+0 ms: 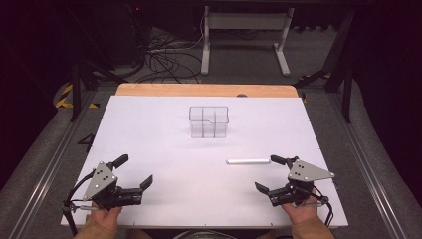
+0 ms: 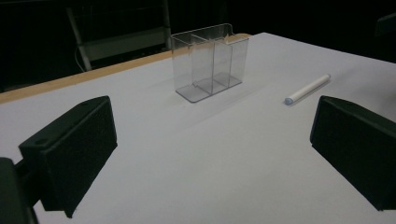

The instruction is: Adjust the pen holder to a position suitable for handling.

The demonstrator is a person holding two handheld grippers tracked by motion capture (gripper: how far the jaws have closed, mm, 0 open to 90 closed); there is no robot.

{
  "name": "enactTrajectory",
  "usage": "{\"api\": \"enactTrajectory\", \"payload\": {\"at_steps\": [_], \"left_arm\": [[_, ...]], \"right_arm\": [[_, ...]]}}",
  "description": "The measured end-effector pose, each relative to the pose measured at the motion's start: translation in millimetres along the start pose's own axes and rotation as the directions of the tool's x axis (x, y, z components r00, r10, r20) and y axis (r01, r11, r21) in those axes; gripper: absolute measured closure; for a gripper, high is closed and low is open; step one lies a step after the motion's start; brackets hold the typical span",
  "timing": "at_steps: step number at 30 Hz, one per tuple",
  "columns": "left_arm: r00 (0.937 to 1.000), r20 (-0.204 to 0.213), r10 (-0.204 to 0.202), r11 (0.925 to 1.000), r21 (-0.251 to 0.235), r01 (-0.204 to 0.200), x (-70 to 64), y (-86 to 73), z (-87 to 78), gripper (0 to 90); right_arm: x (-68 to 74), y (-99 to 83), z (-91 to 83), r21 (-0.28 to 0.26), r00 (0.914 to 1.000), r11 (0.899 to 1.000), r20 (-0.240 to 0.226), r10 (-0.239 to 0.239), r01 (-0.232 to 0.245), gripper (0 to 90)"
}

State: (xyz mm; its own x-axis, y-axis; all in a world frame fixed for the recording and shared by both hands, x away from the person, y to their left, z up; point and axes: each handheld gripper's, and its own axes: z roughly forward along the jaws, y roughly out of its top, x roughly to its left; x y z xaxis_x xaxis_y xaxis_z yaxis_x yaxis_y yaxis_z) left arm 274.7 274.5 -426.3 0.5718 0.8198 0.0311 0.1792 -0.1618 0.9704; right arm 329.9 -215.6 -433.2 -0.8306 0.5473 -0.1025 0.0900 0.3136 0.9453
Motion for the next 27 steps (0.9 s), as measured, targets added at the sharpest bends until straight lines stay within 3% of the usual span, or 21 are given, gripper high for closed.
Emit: {"api": "enactTrajectory", "payload": {"at_steps": [7, 27], "left_arm": [[0.9991, -0.019, 0.038, 0.9993, -0.001, -0.038, -4.3, 0.4, 0.2, 1.4], [0.9987, -0.027, 0.044, 0.999, 0.003, -0.044, -3.8, 0.4, -0.2, 1.4]], "right_arm": [[0.0, -0.4, -0.2, -0.001, 1.0, 1.0, -0.004, 0.001, -0.001, 2.4], [-0.8, 6.3, 0.7, -0.009, 0.9999, 1.0, -0.002, -0.01, 0.01, 2.4]]}}
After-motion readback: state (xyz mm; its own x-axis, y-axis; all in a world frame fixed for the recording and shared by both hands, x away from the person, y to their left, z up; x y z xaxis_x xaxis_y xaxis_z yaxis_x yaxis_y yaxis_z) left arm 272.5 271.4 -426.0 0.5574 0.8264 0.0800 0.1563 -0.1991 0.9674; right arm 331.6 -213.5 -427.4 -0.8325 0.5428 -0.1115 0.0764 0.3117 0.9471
